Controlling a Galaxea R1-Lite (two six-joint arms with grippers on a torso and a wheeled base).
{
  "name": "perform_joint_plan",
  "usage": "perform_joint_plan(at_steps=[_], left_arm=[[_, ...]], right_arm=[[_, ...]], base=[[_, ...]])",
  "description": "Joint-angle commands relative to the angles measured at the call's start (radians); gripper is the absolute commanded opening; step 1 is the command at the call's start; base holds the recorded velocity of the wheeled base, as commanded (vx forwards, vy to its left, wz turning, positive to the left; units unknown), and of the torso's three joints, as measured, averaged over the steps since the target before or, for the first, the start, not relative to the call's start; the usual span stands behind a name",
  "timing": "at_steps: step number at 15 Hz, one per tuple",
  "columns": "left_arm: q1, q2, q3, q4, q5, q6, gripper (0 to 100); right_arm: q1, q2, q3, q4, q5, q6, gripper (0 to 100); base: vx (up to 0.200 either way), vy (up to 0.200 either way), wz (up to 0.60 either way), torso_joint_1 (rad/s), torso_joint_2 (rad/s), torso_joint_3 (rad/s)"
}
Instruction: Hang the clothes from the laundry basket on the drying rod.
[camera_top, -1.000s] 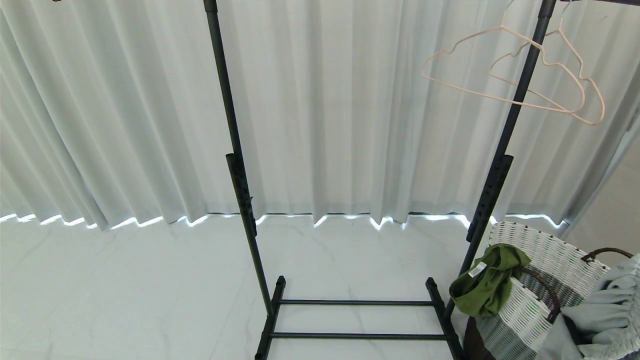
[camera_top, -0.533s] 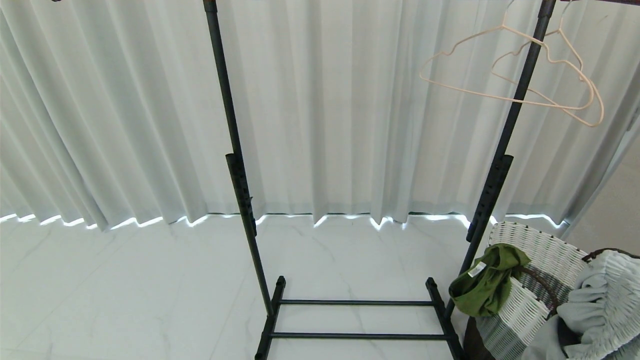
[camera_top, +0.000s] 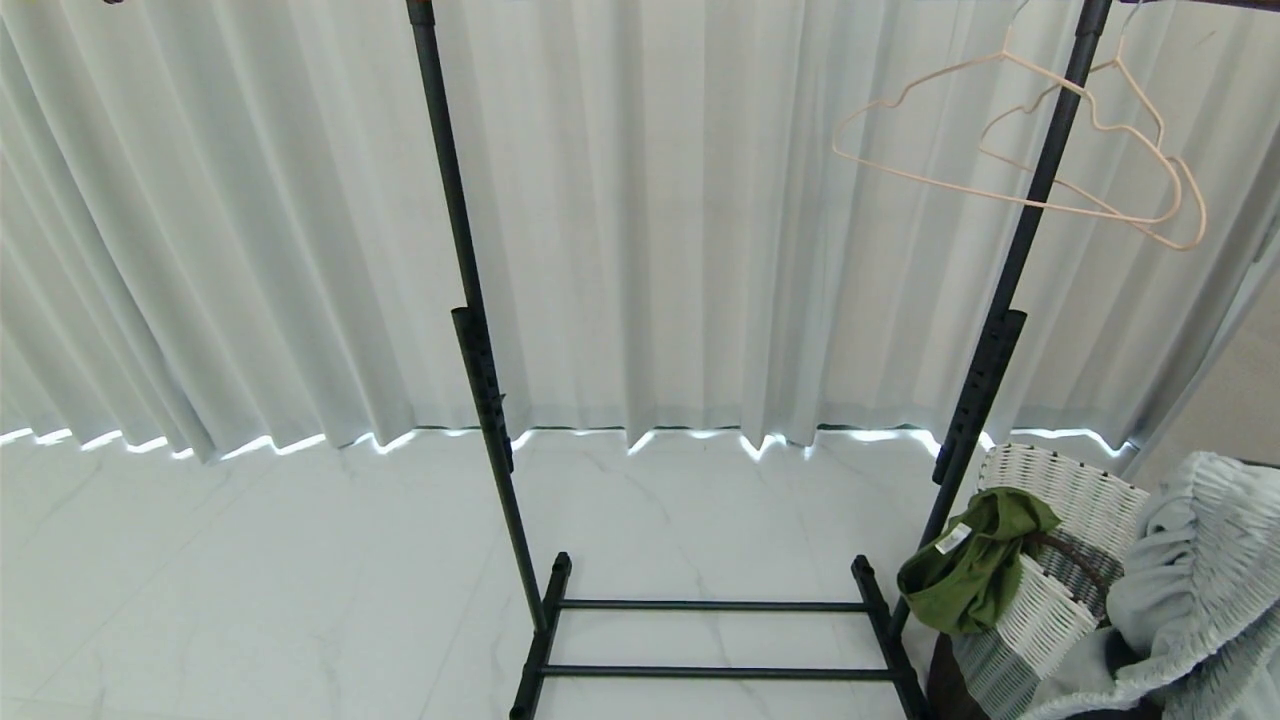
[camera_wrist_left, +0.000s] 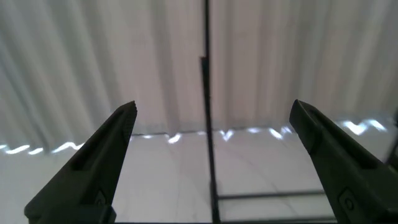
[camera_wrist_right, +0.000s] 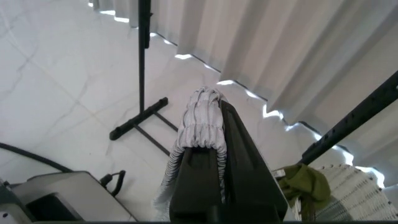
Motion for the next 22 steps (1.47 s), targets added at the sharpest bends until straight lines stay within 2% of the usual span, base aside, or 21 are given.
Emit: perform_joint_plan(at_steps=[1,2,3,5,7,8,9,10,12,14,15,19,22], left_arm=[[-0.001,0.309,-0.059,-0.004,-0.19,0.016,100],[-0.009,0.453,-0.145,-0.004,-0.266,0.016,100],[-0.043,0.569,-0.231,-0.004,-0.295,0.016,100],[-0.164,0.757,-0.372,-0.007,-0.279,0.006,100],[-0.3,0.899,-0.451,-0.007,-0.233,0.006,100],[-0.4,0.974,-0.475,-0.008,-0.183,0.003,100],[-0.461,1.019,-0.483,-0.01,-0.146,0.001,100],[-0.57,1.1,-0.49,-0.048,-0.118,-0.002,100],[-0.725,1.231,-0.494,-0.135,-0.068,-0.008,100],[-0.892,1.352,-0.5,-0.194,0.054,-0.073,100],[-0.941,1.41,-0.503,-0.243,0.084,-0.091,100],[-1.037,1.605,-0.48,-0.553,0.081,-0.099,100],[-1.087,1.657,-0.478,-0.586,0.077,-0.099,100]], right_arm=[[0.001,0.044,-0.041,-0.001,0.001,-0.001,0],[0.009,0.065,-0.071,-0.001,0.021,0.001,0],[0.022,0.079,-0.09,-0.006,0.044,0.024,0],[0.059,0.104,-0.121,-0.044,0.057,0.078,0],[0.061,0.13,-0.141,-0.036,0.059,0.114,0],[0.061,0.142,-0.143,-0.009,0.056,0.116,0],[0.061,0.147,-0.144,0.005,0.056,0.117,0],[0.061,0.153,-0.149,0.004,0.057,0.117,0],[0.061,0.156,-0.155,-0.001,0.057,0.12,0],[0.062,0.145,-0.149,-0.001,0.059,0.12,0],[0.065,0.134,-0.144,-0.001,0.059,0.12,0],[0.078,0.107,-0.144,-0.016,0.059,0.13,0],[0.078,0.105,-0.144,-0.021,0.062,0.159,0]], base=[[0.0,0.0,0.0,0.0,0.0,0.0],[0.0,0.0,0.0,0.0,0.0,0.0],[0.0,0.0,0.0,0.0,0.0,0.0],[0.0,0.0,0.0,0.0,0.0,0.0],[0.0,0.0,0.0,0.0,0.0,0.0],[0.0,0.0,0.0,0.0,0.0,0.0],[0.0,0.0,0.0,0.0,0.0,0.0],[0.0,0.0,0.0,0.0,0.0,0.0],[0.0,0.0,0.0,0.0,0.0,0.0],[0.0,0.0,0.0,0.0,0.0,0.0],[0.0,0.0,0.0,0.0,0.0,0.0],[0.0,0.0,0.0,0.0,0.0,0.0],[0.0,0.0,0.0,0.0,0.0,0.0]])
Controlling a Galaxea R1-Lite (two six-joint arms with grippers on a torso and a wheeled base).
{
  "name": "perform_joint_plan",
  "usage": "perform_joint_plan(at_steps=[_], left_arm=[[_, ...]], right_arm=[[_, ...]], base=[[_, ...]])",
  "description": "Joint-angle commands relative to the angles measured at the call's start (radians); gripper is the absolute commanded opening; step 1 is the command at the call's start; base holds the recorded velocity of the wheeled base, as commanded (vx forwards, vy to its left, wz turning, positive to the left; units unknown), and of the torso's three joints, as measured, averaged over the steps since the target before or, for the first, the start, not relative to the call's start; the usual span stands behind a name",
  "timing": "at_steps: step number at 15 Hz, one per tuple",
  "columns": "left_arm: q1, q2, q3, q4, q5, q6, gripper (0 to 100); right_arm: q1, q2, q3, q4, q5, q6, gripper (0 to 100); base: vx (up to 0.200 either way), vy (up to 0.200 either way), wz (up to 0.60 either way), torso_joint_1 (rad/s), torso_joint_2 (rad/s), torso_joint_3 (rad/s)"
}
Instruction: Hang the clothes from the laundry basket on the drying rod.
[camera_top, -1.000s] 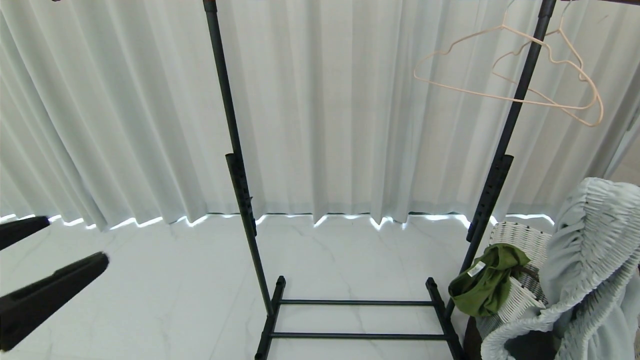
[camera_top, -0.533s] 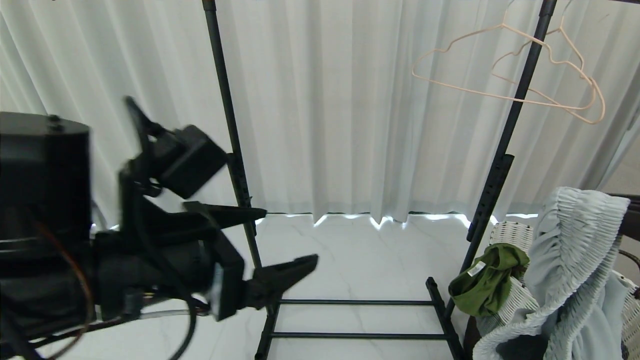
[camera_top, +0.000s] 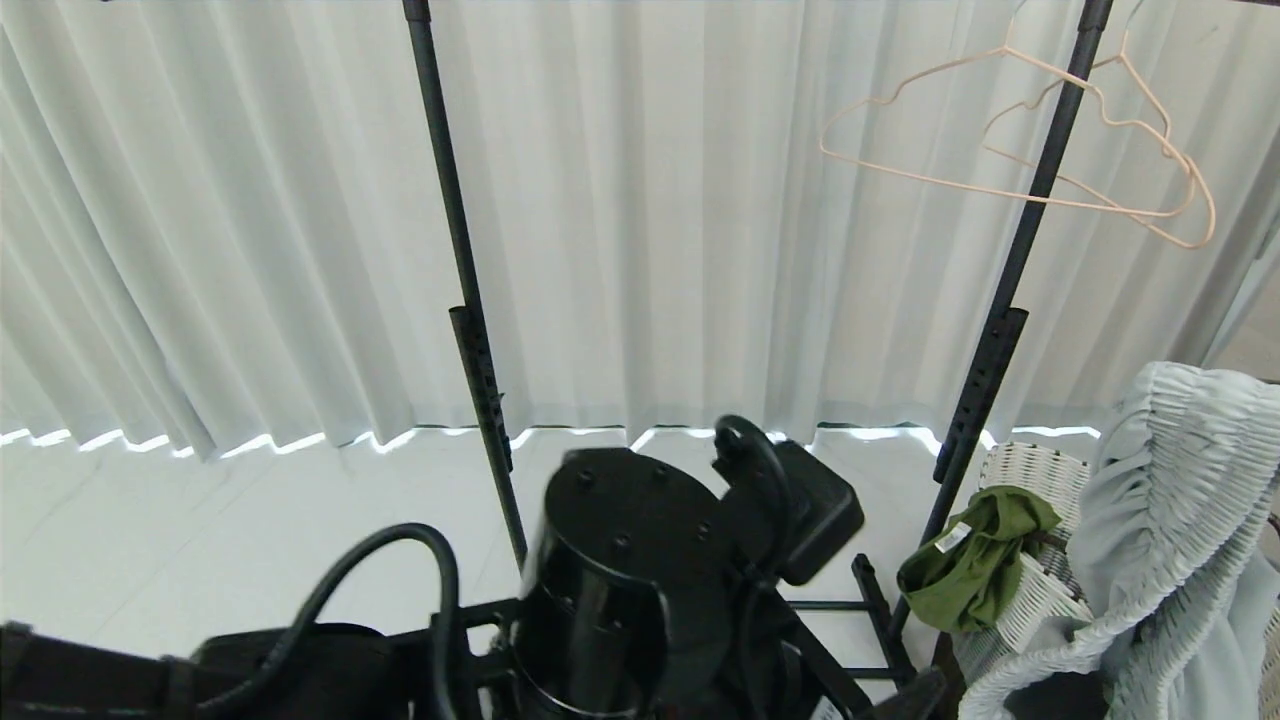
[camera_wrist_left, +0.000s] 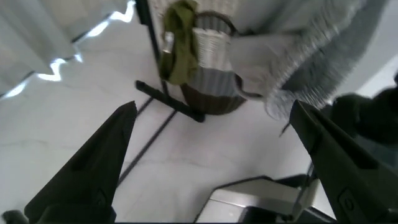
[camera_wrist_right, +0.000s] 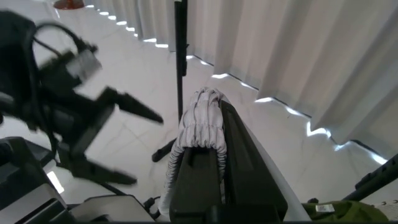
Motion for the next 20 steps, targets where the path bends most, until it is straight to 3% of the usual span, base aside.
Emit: perform_joint_plan(at_steps=[1,4,7,15,16,19,20], left_arm=[[-0.042,0.086,0.0,-0.021,0.0,0.0,100],[-0.057,0.156,-0.019,-0.112,-0.029,-0.002,100],[-0.065,0.248,-0.063,-0.228,-0.054,-0.052,100],[-0.037,0.334,-0.089,-0.238,-0.05,-0.055,100],[-0.037,0.334,-0.088,-0.238,-0.05,-0.055,0],[-0.04,0.329,-0.037,-0.257,-0.04,-0.048,0],[-0.042,0.328,-0.003,-0.336,-0.031,-0.048,0]], right_arm=[[0.006,-0.006,0.002,-0.001,0.001,0.001,0],[0.049,-0.009,0.003,-0.001,0.001,0.01,0],[0.089,-0.017,0.009,-0.001,0.001,0.01,0],[0.098,-0.048,0.025,0.0,0.001,0.009,0],[0.097,-0.048,0.025,0.0,0.001,0.009,0],[0.095,-0.049,0.023,0.0,-0.001,0.009,0],[0.086,-0.048,0.023,0.0,-0.002,0.01,0]], base=[[0.0,0.0,0.0,0.0,0.0,0.0],[0.0,0.0,0.0,0.0,0.0,0.0],[0.0,0.0,0.0,0.0,0.0,0.0],[0.0,0.0,0.0,0.0,0.0,0.0],[0.0,0.0,0.0,0.0,0.0,0.0],[0.0,0.0,0.0,0.0,0.0,0.0],[0.0,0.0,0.0,0.0,0.0,0.0]])
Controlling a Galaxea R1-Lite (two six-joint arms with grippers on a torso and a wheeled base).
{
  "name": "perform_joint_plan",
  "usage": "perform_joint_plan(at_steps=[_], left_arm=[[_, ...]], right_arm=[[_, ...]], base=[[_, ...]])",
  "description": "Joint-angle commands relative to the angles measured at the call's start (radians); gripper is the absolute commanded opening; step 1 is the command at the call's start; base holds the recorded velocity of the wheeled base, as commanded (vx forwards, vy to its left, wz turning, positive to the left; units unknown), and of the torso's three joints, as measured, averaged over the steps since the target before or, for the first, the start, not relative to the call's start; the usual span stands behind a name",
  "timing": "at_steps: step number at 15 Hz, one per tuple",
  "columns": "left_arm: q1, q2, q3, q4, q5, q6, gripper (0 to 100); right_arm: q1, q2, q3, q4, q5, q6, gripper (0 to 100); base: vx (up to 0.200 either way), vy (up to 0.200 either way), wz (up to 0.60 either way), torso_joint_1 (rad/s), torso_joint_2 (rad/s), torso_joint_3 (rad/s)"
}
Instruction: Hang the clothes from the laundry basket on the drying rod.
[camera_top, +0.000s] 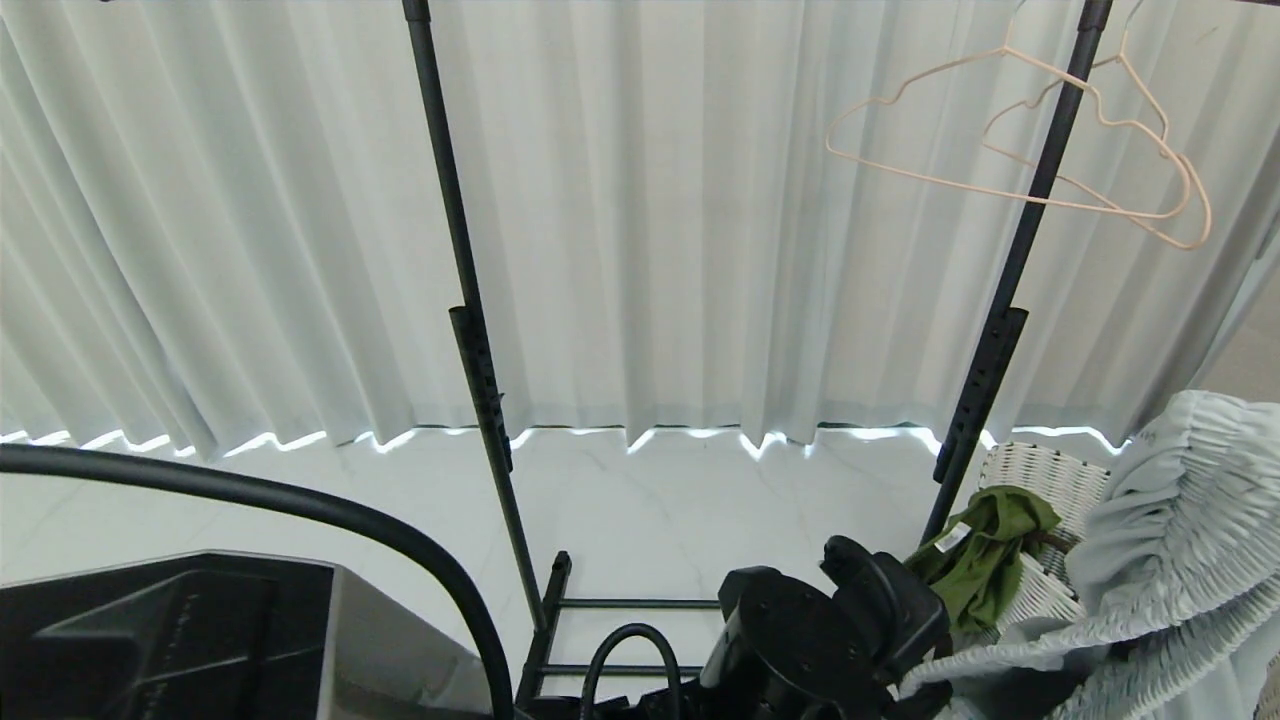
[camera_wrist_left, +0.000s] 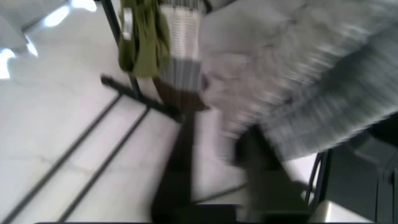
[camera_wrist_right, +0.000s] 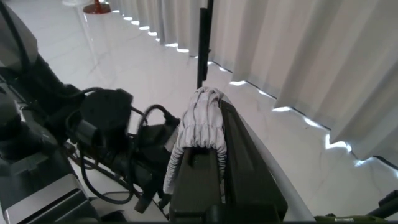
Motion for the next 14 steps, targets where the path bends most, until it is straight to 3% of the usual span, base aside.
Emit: perform_joint_plan(at_steps=[1,3,6,9,14], left_arm=[[-0.002,-0.006,0.048,-0.071,0.009,0.0,0],[0.012,-0.032,0.176,-0.347,0.046,0.009,0],[0.067,-0.258,0.288,-0.341,0.087,0.003,0],[0.094,-0.552,0.305,-0.169,0.138,0.003,0],[0.108,-0.988,0.148,0.39,0.143,0.007,0]], right_arm=[[-0.012,-0.001,-0.001,-0.001,-0.001,0.002,0],[-0.083,0.015,-0.008,-0.001,0.001,-0.005,0],[-0.149,0.076,-0.07,-0.001,-0.001,-0.031,0],[-0.175,0.144,-0.146,-0.002,-0.004,-0.084,0],[-0.173,0.2,-0.255,-0.014,-0.005,-0.098,0]], base=[[0.0,0.0,0.0,0.0,0.0,0.0],[0.0,0.0,0.0,0.0,0.0,0.0],[0.0,0.0,0.0,0.0,0.0,0.0],[0.0,0.0,0.0,0.0,0.0,0.0],[0.0,0.0,0.0,0.0,0.0,0.0]])
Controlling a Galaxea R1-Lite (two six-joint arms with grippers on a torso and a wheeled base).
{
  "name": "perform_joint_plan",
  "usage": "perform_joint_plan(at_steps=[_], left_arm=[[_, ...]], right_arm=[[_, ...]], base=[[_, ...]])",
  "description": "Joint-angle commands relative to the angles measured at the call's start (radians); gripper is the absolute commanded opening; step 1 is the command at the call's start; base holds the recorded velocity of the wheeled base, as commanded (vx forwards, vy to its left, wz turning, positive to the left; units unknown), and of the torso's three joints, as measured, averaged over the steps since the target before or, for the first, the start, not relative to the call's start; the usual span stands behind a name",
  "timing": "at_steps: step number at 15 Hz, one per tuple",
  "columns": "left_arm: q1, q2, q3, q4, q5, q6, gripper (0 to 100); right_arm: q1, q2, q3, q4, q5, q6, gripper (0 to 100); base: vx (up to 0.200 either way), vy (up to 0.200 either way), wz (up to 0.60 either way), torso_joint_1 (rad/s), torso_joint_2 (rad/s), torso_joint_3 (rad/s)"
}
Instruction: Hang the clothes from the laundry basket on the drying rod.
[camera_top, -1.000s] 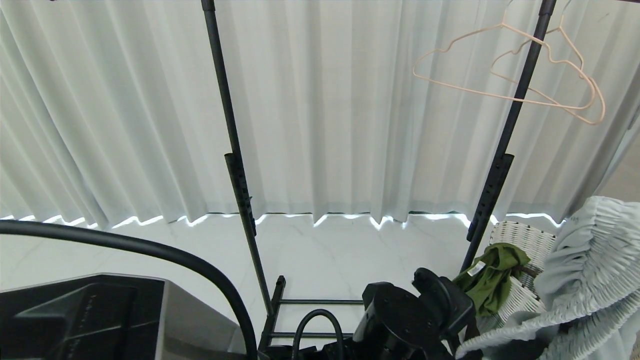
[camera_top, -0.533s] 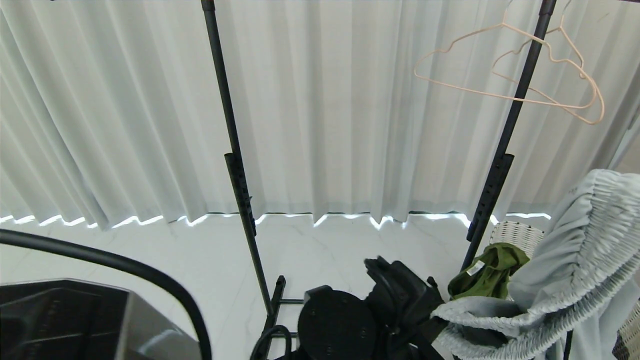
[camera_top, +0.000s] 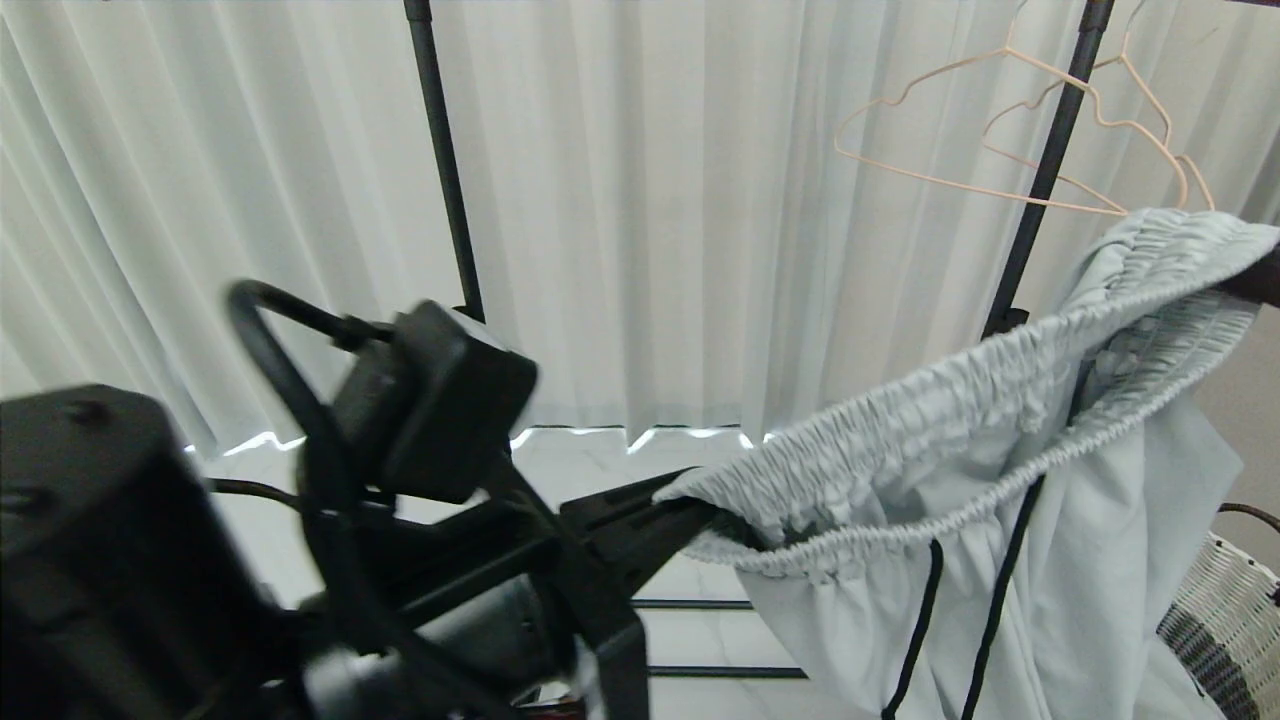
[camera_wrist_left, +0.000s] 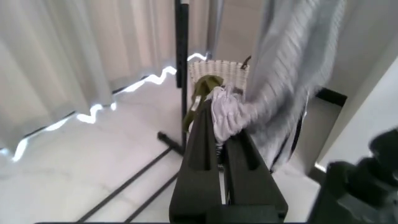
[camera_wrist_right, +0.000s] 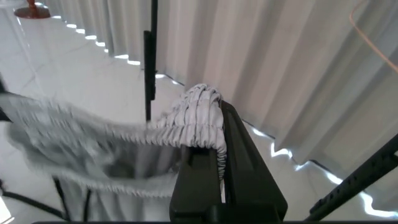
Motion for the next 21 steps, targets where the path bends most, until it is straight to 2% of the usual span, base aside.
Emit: perform_joint_plan(at_steps=[1,3,4,5,6,9,11,12,14,16,19,21], left_arm=[[0.045,-0.313,-0.149,0.302,0.01,0.007,0],[0.151,-0.354,-0.229,0.46,0.013,0.053,0],[0.188,-0.356,-0.234,0.478,0.013,0.076,0],[0.258,-0.354,-0.234,0.48,0.017,0.128,0],[0.291,-0.348,-0.258,0.48,0.04,0.171,0],[0.295,-0.294,-0.421,0.484,0.09,0.191,0],[0.289,-0.268,-0.436,0.484,0.09,0.192,0],[0.261,-0.257,-0.436,0.484,0.088,0.194,0],[0.183,-0.248,-0.453,0.483,0.091,0.194,0],[0.145,-0.233,-0.481,0.483,0.108,0.2,0],[0.145,-0.187,-0.505,0.483,0.148,0.215,0],[0.151,-0.119,-0.564,0.481,0.148,0.215,0]], right_arm=[[0.001,0.029,-0.039,-0.015,-0.001,-0.001,0],[0.001,0.025,-0.033,-0.01,-0.004,-0.017,0],[0.001,0.02,-0.027,-0.005,-0.007,-0.026,0],[0.001,0.011,-0.008,-0.008,-0.013,-0.049,0],[0.007,0.005,-0.008,-0.011,-0.01,-0.077,0],[0.027,0.003,-0.041,-0.019,-0.008,-0.127,0],[0.047,0.003,-0.054,-0.09,-0.008,-0.124,0],[0.067,0.003,-0.054,-0.15,-0.007,-0.124,0],[0.108,0.005,-0.054,-0.194,-0.005,-0.124,0],[0.113,0.002,-0.057,-0.196,-0.001,-0.127,0],[0.113,-0.03,-0.056,-0.188,-0.004,-0.133,0],[0.114,-0.078,-0.056,-0.146,0.012,-0.182,0]], base=[[0.0,0.0,0.0,0.0,0.0,0.0],[0.0,0.0,0.0,0.0,0.0,0.0],[0.0,0.0,0.0,0.0,0.0,0.0],[0.0,0.0,0.0,0.0,0.0,0.0],[0.0,0.0,0.0,0.0,0.0,0.0],[0.0,0.0,0.0,0.0,0.0,0.0],[0.0,0.0,0.0,0.0,0.0,0.0],[0.0,0.0,0.0,0.0,0.0,0.0],[0.0,0.0,0.0,0.0,0.0,0.0],[0.0,0.0,0.0,0.0,0.0,0.0],[0.0,0.0,0.0,0.0,0.0,0.0],[0.0,0.0,0.0,0.0,0.0,0.0]])
